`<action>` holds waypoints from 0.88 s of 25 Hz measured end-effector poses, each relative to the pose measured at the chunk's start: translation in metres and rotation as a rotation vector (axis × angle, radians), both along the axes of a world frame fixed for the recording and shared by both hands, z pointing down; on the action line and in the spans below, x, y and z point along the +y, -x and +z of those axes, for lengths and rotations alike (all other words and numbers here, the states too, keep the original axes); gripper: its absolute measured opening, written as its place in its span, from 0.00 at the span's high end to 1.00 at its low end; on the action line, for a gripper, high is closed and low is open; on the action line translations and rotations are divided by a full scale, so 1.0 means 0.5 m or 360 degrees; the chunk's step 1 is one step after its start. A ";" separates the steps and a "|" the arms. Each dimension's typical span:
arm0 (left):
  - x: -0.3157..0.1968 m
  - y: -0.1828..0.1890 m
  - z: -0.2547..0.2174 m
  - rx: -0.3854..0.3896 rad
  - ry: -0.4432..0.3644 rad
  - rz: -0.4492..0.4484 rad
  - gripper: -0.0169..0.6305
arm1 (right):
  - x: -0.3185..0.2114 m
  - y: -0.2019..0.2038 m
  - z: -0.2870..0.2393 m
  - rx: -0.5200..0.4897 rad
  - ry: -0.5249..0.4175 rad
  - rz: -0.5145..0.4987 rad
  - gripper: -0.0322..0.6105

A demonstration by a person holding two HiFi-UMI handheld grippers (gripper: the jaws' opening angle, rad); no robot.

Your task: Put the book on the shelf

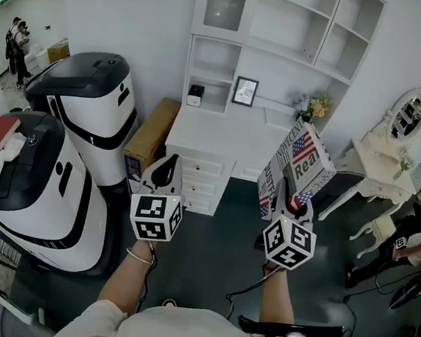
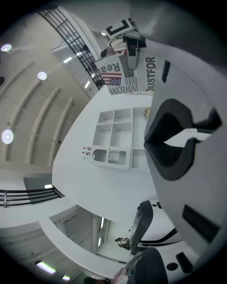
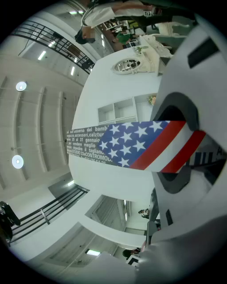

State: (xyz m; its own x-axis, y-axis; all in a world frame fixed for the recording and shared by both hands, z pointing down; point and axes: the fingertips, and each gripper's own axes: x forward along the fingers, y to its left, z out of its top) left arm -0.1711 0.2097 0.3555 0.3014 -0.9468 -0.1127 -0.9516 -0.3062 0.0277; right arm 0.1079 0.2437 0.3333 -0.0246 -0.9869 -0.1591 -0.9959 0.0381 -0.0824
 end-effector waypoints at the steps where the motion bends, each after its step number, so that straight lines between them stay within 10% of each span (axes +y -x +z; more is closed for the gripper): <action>1: 0.000 0.000 -0.001 0.0002 0.0001 -0.0002 0.96 | -0.001 0.001 -0.001 0.0003 0.0003 -0.0003 0.68; 22: -0.031 0.082 0.032 -0.0097 0.0015 0.0063 0.96 | -0.021 0.095 0.032 -0.0074 0.0052 0.0004 0.68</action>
State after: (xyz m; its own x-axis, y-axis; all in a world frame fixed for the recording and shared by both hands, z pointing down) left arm -0.2120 0.1943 0.3717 0.3446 -0.9350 -0.0838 -0.9387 -0.3436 -0.0270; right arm 0.0604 0.2332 0.3493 -0.0157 -0.9917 -0.1277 -0.9910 0.0324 -0.1299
